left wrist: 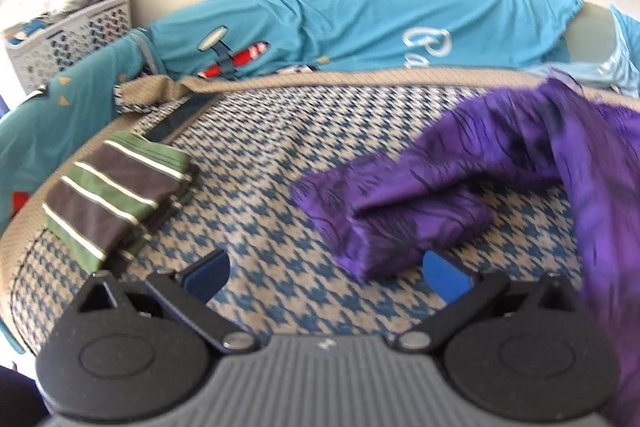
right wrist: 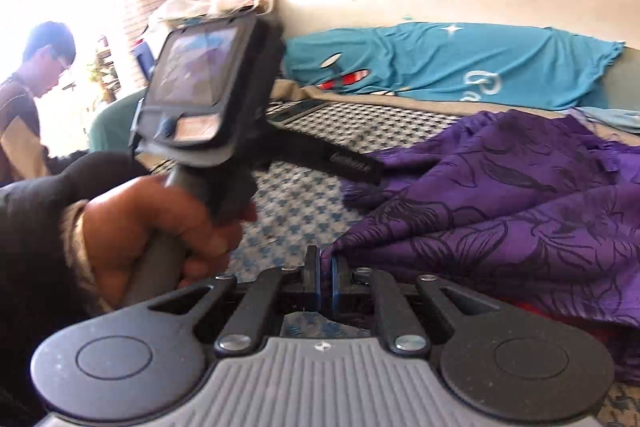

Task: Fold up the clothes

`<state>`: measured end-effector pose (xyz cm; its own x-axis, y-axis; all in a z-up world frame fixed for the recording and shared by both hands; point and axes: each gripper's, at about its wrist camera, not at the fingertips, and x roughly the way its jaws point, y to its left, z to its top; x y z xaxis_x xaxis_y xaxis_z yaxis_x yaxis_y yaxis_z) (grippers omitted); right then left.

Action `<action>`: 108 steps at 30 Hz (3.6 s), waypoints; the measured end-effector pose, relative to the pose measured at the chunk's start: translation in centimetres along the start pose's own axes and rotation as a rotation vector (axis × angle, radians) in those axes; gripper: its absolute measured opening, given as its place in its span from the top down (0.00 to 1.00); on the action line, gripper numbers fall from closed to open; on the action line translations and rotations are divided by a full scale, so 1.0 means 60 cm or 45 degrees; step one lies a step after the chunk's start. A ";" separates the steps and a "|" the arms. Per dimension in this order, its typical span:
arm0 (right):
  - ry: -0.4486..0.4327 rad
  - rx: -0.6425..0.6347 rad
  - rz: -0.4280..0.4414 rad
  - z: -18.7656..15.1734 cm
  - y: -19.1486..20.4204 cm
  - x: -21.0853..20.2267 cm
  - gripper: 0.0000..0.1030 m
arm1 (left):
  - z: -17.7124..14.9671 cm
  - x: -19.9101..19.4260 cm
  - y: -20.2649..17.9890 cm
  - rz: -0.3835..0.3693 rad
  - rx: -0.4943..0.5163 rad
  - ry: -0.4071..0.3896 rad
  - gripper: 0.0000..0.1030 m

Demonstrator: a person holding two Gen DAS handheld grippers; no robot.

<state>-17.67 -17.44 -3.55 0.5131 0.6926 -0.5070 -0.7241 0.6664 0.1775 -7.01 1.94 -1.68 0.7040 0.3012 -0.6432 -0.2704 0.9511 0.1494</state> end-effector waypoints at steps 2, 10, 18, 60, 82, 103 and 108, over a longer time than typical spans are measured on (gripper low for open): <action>0.034 -0.053 0.042 -0.007 0.021 0.008 0.90 | 0.005 -0.007 0.014 0.016 -0.033 -0.029 0.00; -0.012 -0.070 0.014 0.002 0.018 -0.025 0.74 | 0.000 -0.013 0.015 0.012 -0.021 -0.028 0.00; -0.034 -0.040 -0.183 0.016 -0.008 -0.059 0.63 | -0.006 -0.028 -0.025 -0.075 0.050 -0.049 0.00; -0.206 0.877 -1.507 -0.036 -0.311 -0.319 0.92 | -0.078 -0.032 -0.150 -0.370 0.335 0.028 0.00; -0.039 1.023 -1.487 -0.096 -0.265 -0.330 0.35 | -0.072 -0.028 -0.107 -0.314 0.253 0.033 0.00; 0.152 0.349 -0.736 -0.086 -0.113 -0.124 0.49 | -0.080 -0.057 -0.077 -0.399 0.268 0.034 0.00; 0.195 0.347 -0.706 -0.086 -0.121 -0.092 0.79 | -0.092 -0.076 -0.075 -0.451 0.306 0.022 0.00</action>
<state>-17.65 -27.52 -6.38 0.6917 0.1907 -0.6965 -0.2165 0.9749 0.0520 -12.61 -4.10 -3.55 0.7142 -0.0464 -0.6984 0.1482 0.9852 0.0861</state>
